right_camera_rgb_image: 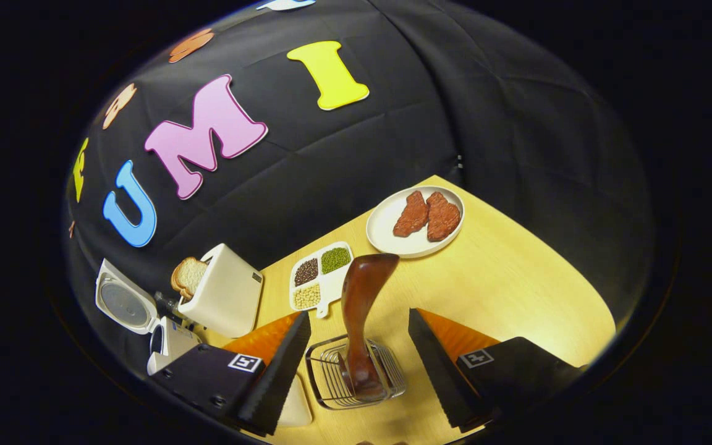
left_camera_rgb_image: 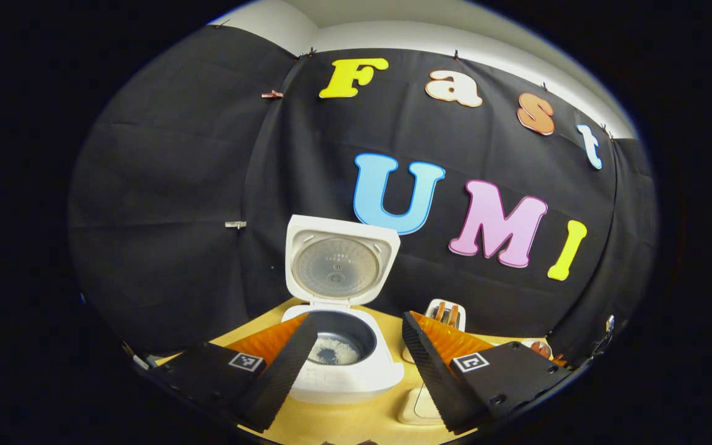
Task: Close the left gripper, press the button to open the rice cooker; take a wooden spoon from the chopstick holder with the right hand, scoop a spoonful of rice and pour it into the rice cooker, then put the wooden spoon back into the chopstick holder.
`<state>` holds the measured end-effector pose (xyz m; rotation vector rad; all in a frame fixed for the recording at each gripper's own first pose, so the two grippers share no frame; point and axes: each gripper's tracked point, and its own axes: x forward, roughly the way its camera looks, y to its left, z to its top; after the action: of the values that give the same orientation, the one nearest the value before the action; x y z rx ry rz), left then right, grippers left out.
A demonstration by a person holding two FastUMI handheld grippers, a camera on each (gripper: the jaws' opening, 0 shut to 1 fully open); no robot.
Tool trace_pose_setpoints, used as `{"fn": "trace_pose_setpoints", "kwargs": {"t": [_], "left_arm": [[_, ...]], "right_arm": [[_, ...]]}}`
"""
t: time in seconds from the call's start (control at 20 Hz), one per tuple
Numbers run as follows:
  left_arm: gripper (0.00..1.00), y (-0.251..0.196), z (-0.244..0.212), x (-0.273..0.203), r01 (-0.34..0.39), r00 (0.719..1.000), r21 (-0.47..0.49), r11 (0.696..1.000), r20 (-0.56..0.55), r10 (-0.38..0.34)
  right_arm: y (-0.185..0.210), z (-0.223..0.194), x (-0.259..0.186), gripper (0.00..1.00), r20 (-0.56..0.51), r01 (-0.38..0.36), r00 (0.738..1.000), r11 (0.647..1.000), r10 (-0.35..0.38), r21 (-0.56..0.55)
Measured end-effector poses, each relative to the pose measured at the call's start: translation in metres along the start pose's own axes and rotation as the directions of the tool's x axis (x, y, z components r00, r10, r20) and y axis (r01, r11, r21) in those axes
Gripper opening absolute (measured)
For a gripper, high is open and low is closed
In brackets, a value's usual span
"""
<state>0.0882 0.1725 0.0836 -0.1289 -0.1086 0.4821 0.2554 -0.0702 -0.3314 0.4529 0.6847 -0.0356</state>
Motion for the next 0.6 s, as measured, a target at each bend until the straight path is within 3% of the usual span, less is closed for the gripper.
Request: {"fn": "trace_pose_setpoints", "kwargs": {"t": [0.2,0.35,0.6], "left_arm": [[0.95,0.013,0.047,0.029,-0.022,0.998,0.018,1.000,0.054,0.021],[0.95,0.021,0.086,0.050,-0.036,0.993,0.027,0.999,0.117,0.033],[0.94,0.034,0.124,0.100,-0.082,0.990,0.104,0.991,0.126,0.068]], "right_arm": [[-0.016,0.022,-0.037,0.99,0.116,0.060,0.992,0.991,-0.046,-0.120],[-0.021,0.039,-0.064,0.98,0.199,0.092,0.978,0.985,-0.062,-0.145],[-0.036,0.036,-0.092,0.99,0.204,0.126,0.975,0.975,-0.087,-0.185]]}}
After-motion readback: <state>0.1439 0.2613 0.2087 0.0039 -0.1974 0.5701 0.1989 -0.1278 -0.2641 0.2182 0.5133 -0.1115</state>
